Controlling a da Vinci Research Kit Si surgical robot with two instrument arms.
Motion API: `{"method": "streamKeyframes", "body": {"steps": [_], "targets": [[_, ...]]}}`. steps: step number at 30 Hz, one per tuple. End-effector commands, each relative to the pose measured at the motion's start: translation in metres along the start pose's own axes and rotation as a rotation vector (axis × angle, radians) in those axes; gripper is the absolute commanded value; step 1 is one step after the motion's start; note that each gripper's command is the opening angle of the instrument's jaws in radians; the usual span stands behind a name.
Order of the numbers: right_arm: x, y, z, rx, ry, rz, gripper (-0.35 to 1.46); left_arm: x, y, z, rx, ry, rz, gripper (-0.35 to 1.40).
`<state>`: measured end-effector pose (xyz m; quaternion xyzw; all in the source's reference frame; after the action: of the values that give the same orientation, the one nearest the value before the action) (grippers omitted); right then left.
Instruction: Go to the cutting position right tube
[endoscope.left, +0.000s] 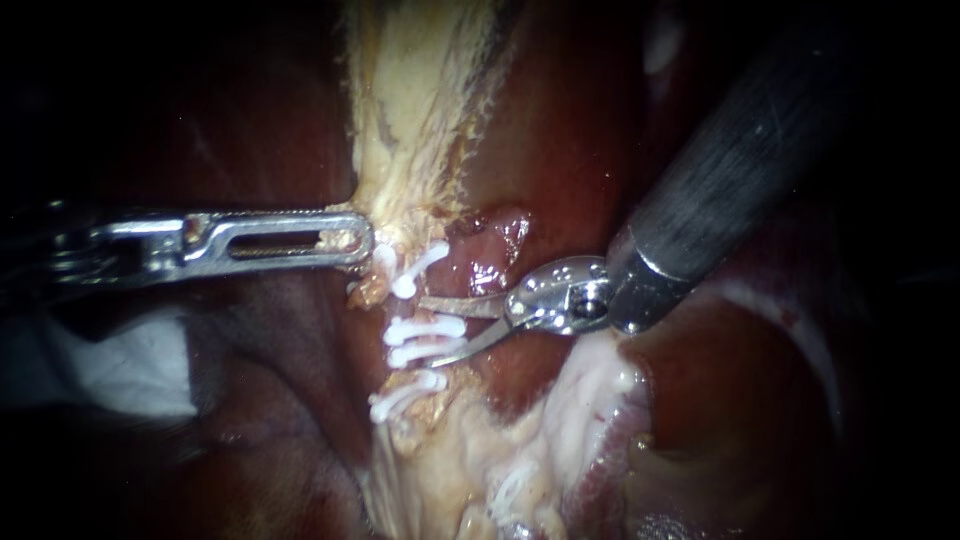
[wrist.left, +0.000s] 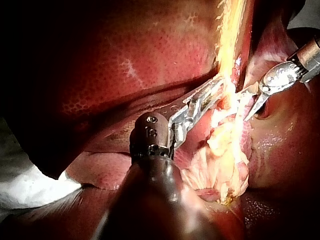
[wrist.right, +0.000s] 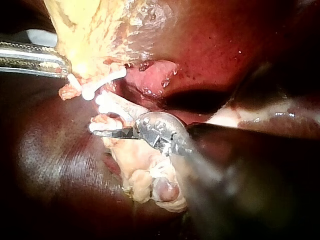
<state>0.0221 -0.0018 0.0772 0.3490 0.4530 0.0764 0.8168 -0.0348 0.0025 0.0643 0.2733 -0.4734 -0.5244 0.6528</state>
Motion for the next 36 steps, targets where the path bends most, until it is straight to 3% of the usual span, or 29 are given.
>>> {"method": "streamKeyframes", "body": {"steps": [1,22,36], "targets": [[0.0000,0.0000,0.0000,0.000,0.000,0.000,1.27,0.0000,0.0000,0.0000,0.000,0.000,0.000,-0.35],[0.0001,-0.0004,-0.0002,0.003,0.000,-0.001,1.27,-0.0001,0.0000,-0.0004,0.002,0.002,0.000,-0.35],[0.0016,-0.0016,-0.0055,-0.011,0.010,0.020,1.27,-0.0006,-0.0003,-0.0021,0.004,0.008,-0.004,-0.35]]}}
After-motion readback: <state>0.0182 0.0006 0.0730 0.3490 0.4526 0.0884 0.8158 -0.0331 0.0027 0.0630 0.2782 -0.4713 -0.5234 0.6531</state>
